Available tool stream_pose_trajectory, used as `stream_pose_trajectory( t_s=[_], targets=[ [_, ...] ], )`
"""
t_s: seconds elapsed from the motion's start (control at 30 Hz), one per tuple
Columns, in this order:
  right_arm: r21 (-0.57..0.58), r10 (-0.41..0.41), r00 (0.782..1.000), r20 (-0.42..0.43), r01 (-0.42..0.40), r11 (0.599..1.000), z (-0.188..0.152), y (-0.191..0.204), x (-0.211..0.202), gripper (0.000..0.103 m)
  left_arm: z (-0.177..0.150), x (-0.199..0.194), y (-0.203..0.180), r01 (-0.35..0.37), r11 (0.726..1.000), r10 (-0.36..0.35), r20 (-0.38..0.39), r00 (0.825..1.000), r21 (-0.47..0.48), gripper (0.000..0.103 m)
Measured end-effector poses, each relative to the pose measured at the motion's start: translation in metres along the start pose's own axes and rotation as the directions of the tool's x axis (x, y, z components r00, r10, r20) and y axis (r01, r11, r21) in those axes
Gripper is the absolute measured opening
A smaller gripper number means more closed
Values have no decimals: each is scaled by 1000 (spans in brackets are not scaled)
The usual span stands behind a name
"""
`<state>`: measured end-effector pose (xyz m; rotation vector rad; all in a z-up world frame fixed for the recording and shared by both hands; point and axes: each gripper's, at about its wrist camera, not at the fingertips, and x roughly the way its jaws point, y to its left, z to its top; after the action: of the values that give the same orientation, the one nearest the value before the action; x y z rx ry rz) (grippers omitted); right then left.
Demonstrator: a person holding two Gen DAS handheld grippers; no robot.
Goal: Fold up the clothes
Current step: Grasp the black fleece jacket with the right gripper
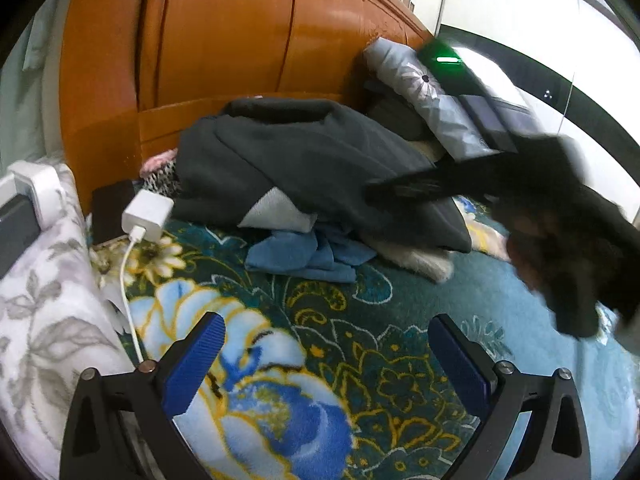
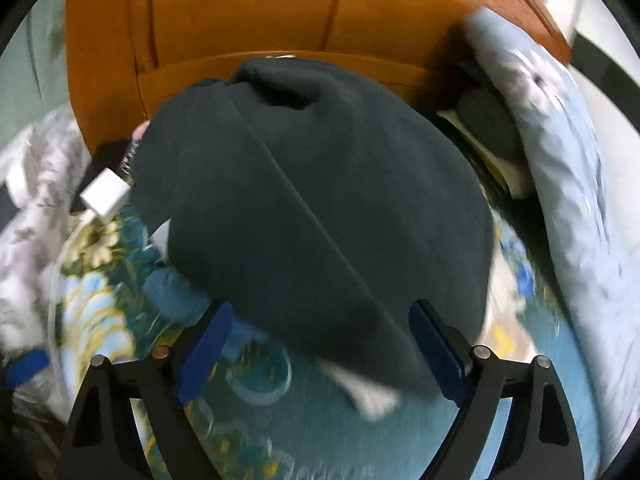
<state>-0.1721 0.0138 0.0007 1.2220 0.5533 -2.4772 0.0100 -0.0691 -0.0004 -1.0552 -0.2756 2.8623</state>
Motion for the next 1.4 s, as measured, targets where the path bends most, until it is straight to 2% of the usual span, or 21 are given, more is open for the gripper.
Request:
stream_pose_trajectory(
  t_s=[0.1,0.2,0.23,0.3,0.33,0.47,0.57,0.77,0.9,0.97,1.07,1.17,1.27,1.33,1.4],
  targets=[
    [-70,-40,999,-6,40,997,10,15,23,88,-5,3,3,-3,1000,3,-7,1000,6,103],
    [-16,-50,998,-43,49,999,9,14,34,70,-7,1,2,-3,1000,3,-11,1000,8,103],
    [6,-60,997,-37,60,998,8,12,29,49,-7,0,2,1,1000,-1,-12,1000,6,103],
    [32,-62,998,-25,62,998,7,6,16,33,-6,-4,0,10,1000,-10,-13,1000,3,103],
    [39,-63,998,-20,63,997,6,4,9,18,-6,-6,0,14,1000,-14,-13,1000,1,103],
    [39,-124,992,32,123,992,6,-1,-26,12,-6,-13,-3,32,999,-32,-15,999,-7,103],
    [87,-151,985,80,144,986,7,-15,-56,11,-5,-22,-6,40,999,-40,-9,999,-6,103],
    [163,-181,969,170,153,975,-9,-53,-127,9,-1,-47,-14,57,998,-57,13,998,4,103],
    [196,-228,957,180,192,962,-21,-71,-154,0,-1,-61,-24,92,996,-92,16,996,10,103],
    [247,-280,942,187,231,941,-32,-90,-174,0,-1,-68,-32,111,994,-112,17,994,17,103],
    [304,-260,950,174,200,931,-54,-122,-198,0,1,-75,-45,139,990,-139,20,990,23,103],
    [289,-257,954,153,205,935,-72,-132,-209,0,6,-72,-56,149,988,-150,30,988,45,103],
    [277,-230,962,150,182,943,-88,-138,-214,0,22,-48,-51,96,995,-97,26,995,10,103],
    [275,-208,966,153,161,948,-98,-141,-215,0,36,-26,-31,27,996,-24,29,999,-80,103],
    [265,-207,967,149,163,950,-106,-141,-209,0,50,-3,-8,-16,985,21,28,999,-174,103]
  ],
)
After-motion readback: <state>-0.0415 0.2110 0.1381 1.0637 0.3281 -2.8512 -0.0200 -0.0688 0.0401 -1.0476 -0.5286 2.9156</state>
